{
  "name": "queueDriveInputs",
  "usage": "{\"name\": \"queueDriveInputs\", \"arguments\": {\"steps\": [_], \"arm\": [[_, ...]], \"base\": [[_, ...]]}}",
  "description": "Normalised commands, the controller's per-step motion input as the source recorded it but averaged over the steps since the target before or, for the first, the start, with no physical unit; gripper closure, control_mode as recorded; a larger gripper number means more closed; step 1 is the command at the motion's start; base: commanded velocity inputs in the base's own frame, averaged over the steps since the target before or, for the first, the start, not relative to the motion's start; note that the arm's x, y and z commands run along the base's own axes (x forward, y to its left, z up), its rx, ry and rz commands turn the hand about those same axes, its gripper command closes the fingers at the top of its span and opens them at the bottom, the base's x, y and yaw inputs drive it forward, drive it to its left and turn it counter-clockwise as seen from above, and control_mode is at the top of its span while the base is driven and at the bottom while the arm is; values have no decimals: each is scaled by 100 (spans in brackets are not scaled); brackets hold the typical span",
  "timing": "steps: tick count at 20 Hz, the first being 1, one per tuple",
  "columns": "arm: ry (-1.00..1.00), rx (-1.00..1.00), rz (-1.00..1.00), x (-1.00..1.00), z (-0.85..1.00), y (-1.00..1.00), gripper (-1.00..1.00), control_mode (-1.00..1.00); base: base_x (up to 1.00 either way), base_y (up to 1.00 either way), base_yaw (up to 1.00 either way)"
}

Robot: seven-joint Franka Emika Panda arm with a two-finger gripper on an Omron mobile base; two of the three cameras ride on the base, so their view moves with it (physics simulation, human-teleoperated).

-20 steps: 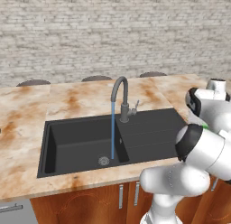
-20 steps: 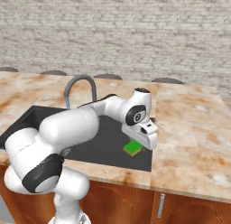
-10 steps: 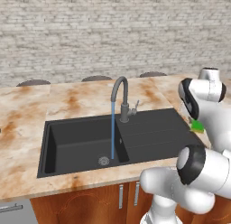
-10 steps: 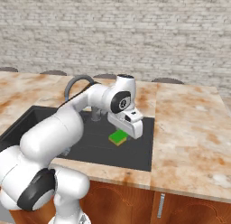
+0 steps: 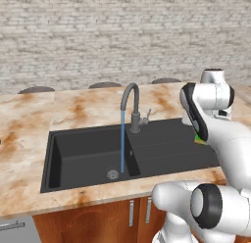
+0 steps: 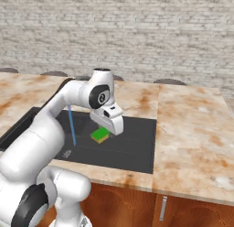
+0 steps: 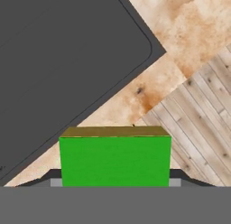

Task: Soak the sponge with water for a few seconds and then drop it inside the sink.

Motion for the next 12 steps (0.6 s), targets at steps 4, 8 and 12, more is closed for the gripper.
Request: {"name": "queueDriveInputs", "arguments": {"steps": [4, 8, 12], "arm": [[-12, -5, 0, -23, 3, 51, 100, -100], [-14, -3, 0, -20, 1, 47, 100, -100], [-15, 0, 0, -17, 0, 42, 100, -100]], "base": [[0, 0, 0], [0, 0, 0], [0, 0, 0]]}}
